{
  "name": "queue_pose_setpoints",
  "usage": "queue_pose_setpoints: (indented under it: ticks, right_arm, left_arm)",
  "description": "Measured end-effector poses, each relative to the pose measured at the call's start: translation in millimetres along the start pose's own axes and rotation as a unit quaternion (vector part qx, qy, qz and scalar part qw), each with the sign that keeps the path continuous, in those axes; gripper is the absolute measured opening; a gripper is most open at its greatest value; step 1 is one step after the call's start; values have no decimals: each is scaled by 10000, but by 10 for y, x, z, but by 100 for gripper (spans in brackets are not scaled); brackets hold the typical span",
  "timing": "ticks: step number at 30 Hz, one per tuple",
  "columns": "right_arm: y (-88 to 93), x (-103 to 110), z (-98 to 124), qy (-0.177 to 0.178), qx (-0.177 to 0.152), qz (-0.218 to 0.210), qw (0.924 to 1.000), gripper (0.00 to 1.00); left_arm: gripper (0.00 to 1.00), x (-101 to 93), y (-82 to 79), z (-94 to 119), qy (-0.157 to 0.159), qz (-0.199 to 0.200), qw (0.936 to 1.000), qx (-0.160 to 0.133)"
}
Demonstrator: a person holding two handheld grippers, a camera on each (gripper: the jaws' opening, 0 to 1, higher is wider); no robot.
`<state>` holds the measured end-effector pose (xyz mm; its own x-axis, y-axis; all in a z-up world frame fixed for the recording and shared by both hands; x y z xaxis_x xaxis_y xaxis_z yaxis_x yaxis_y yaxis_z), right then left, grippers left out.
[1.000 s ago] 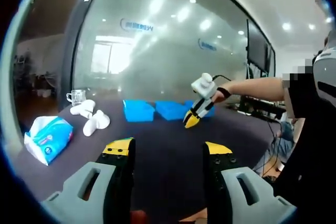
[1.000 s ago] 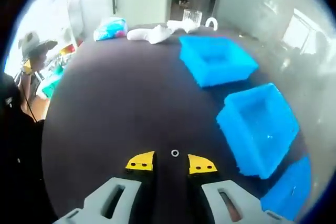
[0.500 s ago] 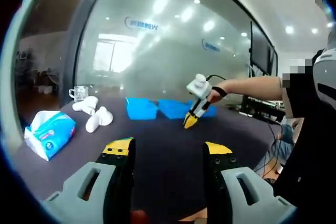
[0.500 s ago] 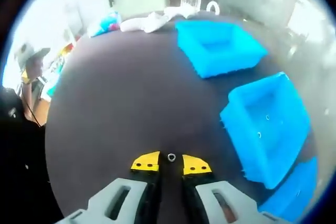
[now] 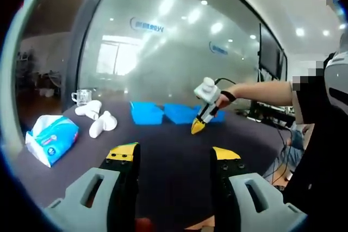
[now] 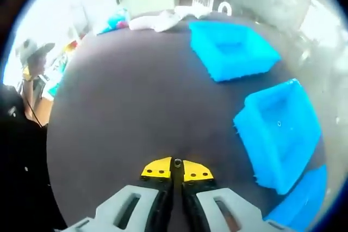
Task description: Sort the screws, nuts, and washers into the corresponding bins
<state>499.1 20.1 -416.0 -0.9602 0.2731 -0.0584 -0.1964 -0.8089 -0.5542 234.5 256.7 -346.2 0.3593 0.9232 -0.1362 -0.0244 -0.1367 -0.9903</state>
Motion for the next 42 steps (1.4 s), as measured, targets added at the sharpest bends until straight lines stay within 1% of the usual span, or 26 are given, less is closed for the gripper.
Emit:
queue_pose_setpoints:
  ticks: [6, 9, 12, 14, 18, 20, 22, 23, 25, 26, 27, 28, 30, 31, 32, 36, 37, 38, 41, 42]
  right_arm:
    - [42, 116, 105, -37, -274, -45, 9996, 2]
    - [42, 215, 199, -63, -577, -115, 9982, 2]
    - [80, 305, 314, -57, -835, -165, 9964, 2]
    - [115, 383, 406, 1, -1061, -175, 9942, 2]
    - [163, 463, 569, 202, -1504, -283, 9880, 2]
    - [188, 482, 676, 395, -1763, -347, 9829, 2]
    - [208, 505, 793, 551, -2087, -453, 9754, 2]
    - [219, 502, 881, 713, -2352, -556, 9677, 2]
    - [255, 498, 1009, 974, -2668, -634, 9567, 2]
    - [267, 506, 1069, 1093, -2854, -706, 9495, 2]
    - [281, 520, 1110, 1142, -2958, -688, 9459, 2]
    - [314, 537, 1165, 1246, -3072, -731, 9406, 2]
    - [351, 558, 1287, 1494, -3369, -753, 9265, 2]
    - [369, 572, 1341, 1567, -3519, -859, 9188, 2]
    - [389, 594, 1410, 1669, -3702, -907, 9093, 2]
    - [449, 670, 1569, 1972, -4097, -1031, 8847, 2]
    - [470, 702, 1594, 1980, -4105, -1027, 8842, 2]
    - [495, 615, 1633, 2043, -4184, -1039, 8789, 2]
    - [518, 636, 1682, 2032, -4262, -1076, 8749, 2]
    - [514, 632, 1705, 2084, -4333, -1086, 8701, 2]
  left_arm:
    - [51, -15, -28, -10, 18, -36, 10000, -8]
    - [51, -14, -57, -20, 24, -48, 10000, -29]
    - [51, -22, -86, -31, 37, -79, 10000, -43]
    - [51, -33, -112, -36, 55, -94, 9999, -67]
    - [51, -57, -140, -43, 81, -119, 9999, -94]
    - [51, -75, -154, -49, 99, -122, 9998, -109]
    - [51, -103, -170, -54, 123, -146, 9997, -123]
    - [51, -118, -179, -55, 137, -154, 9997, -133]
    - [51, -149, -204, -55, 166, -174, 9996, -160]
    - [51, -161, -213, -56, 177, -178, 9995, -166]
    - [51, -169, -219, -54, 185, -181, 9995, -169]
    - [51, -182, -230, -53, 197, -195, 9995, -175]
    - [51, -201, -245, -52, 213, -211, 9994, -177]
    - [51, -211, -249, -54, 222, -221, 9994, -171]
    - [51, -219, -256, -57, 227, -232, 9993, -171]
    - [51, -238, -293, -68, 236, -274, 9992, -195]
    - [51, -240, -299, -71, 233, -275, 9992, -199]
    - [51, -242, -303, -75, 231, -279, 9992, -197]
    - [51, -250, -305, -80, 235, -304, 9991, -187]
    - [51, -252, -305, -81, 236, -303, 9991, -189]
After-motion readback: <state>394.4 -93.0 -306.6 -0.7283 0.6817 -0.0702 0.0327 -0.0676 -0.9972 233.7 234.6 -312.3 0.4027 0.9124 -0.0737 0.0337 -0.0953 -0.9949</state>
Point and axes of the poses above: the point that each gripper's makers call its tool centre point, and the gripper's own axes: z roughly backward along the fingers, x roughly to its left, y roughly out of its underside, the point moved 5 cm from there along z, roughly backward along the fingers, and after that the axes turned 6 degrees about -x, right-handed, at the moved point
